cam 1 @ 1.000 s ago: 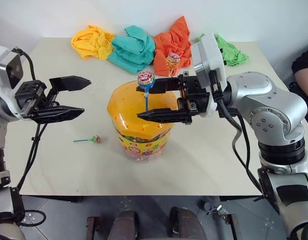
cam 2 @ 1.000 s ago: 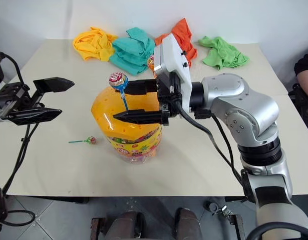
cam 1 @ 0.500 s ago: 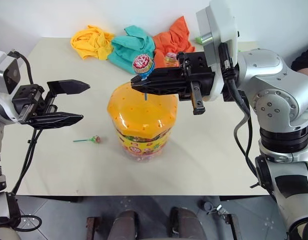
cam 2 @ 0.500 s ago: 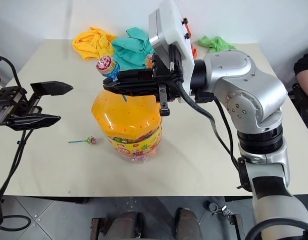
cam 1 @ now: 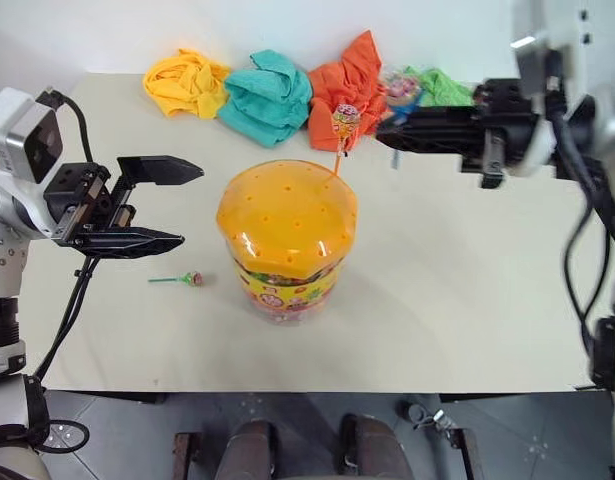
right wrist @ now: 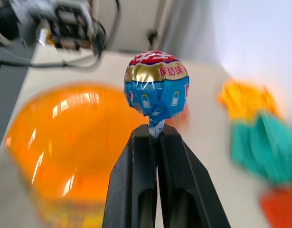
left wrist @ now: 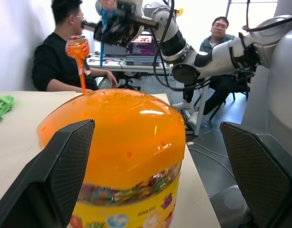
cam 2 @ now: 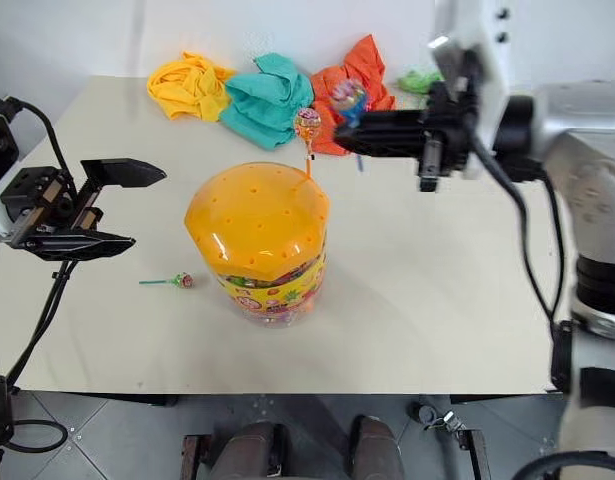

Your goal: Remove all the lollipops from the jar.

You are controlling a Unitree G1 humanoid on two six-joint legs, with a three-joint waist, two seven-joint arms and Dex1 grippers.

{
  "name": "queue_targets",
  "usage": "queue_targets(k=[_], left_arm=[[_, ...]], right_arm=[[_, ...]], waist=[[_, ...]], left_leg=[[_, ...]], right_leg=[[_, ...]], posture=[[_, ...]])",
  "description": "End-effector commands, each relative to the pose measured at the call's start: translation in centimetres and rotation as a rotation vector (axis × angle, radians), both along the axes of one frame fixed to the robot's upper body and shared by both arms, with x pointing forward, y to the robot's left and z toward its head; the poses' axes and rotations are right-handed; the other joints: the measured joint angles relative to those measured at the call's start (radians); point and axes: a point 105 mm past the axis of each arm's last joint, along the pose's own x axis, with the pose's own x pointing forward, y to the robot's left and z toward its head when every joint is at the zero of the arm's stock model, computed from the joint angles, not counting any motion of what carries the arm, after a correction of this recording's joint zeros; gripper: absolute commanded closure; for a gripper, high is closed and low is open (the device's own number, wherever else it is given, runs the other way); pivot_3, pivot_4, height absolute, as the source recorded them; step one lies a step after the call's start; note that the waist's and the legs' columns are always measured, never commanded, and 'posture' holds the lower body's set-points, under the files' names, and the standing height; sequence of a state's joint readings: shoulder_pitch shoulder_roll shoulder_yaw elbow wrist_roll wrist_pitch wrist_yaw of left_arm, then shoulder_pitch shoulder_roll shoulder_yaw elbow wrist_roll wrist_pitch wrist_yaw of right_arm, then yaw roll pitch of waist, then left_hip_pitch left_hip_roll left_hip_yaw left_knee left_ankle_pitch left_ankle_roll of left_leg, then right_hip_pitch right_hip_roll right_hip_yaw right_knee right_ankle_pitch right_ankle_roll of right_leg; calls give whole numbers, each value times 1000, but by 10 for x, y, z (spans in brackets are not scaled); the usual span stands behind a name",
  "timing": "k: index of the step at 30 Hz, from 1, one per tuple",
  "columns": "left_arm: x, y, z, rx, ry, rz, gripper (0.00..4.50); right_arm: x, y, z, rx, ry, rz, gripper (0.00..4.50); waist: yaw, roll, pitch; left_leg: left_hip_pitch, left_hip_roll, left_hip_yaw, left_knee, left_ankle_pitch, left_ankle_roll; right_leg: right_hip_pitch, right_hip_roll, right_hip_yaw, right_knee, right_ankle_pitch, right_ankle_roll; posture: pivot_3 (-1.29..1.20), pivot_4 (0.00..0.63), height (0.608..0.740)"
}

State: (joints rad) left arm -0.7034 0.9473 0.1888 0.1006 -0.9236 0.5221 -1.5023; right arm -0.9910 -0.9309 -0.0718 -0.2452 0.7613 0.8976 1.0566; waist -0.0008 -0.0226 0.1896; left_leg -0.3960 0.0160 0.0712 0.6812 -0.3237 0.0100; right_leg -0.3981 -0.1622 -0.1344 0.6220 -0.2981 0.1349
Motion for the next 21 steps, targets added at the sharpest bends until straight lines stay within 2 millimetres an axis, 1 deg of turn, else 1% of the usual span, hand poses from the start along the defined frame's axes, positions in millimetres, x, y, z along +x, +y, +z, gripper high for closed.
queue_targets(k=[1,4,7,9,10,12,15,18,19,20,21], left_arm=[[-19,-6,3,44,-71,-149,0],[-19,-10,-2,55,-69,-157,0],[-17,-14,-5,67,-73,-164,0],[-16,-19,-5,72,-85,-164,0],[-14,-23,-4,81,-91,-153,0],[-12,-28,-2,93,-101,-147,0],[-11,-33,-2,114,-103,-134,0],[-8,-38,1,116,-110,-123,0],[-7,-39,1,122,-114,-119,0],[-6,-40,2,125,-117,-117,0],[-6,-40,2,124,-119,-120,0]], right_arm=[[-19,-23,-14,-68,82,-103,4459],[-28,-39,-48,-88,245,-194,4459],[-30,-50,-76,-83,330,-275,4459],[-23,-64,-101,-40,403,-386,4459],[-19,-74,-119,-24,461,-456,4459],[-19,-83,-141,-8,534,-527,4459],[-23,-85,-156,-3,582,-545,4459],[-18,-90,-172,8,616,-594,4459],[-16,-92,-177,13,622,-606,4096],[-15,-93,-180,20,629,-616,3973],[-13,-94,-183,28,632,-623,3726]], waist=[[0,0,0],[0,0,0],[2,0,0],[4,0,0],[6,0,0],[11,0,0],[22,1,1],[24,1,1],[24,1,1],[24,1,1],[23,1,1]], left_leg=[[0,0,0,0,0,0],[0,0,1,0,0,0],[1,0,1,0,0,0],[1,0,1,1,0,0],[1,0,1,1,0,0],[1,0,0,1,0,0],[1,-1,1,1,0,0],[2,0,1,1,0,0],[2,0,1,1,0,0],[2,0,1,1,0,0],[2,0,1,1,0,0]], right_leg=[[0,0,0,0,0,0],[0,0,1,0,0,0],[1,0,1,0,0,0],[1,0,1,-1,0,0],[1,0,1,-1,0,0],[3,0,0,-1,0,1],[3,0,1,-2,1,2],[3,0,1,-2,1,2],[3,0,1,-2,1,2],[3,0,1,-2,1,2],[3,0,1,-2,1,2]], posture=[[0,150,740],[0,150,740],[0,150,740],[0,150,740],[0,150,740],[0,150,740],[0,150,740],[0,150,740],[0,150,740],[0,150,740],[0,150,740]])
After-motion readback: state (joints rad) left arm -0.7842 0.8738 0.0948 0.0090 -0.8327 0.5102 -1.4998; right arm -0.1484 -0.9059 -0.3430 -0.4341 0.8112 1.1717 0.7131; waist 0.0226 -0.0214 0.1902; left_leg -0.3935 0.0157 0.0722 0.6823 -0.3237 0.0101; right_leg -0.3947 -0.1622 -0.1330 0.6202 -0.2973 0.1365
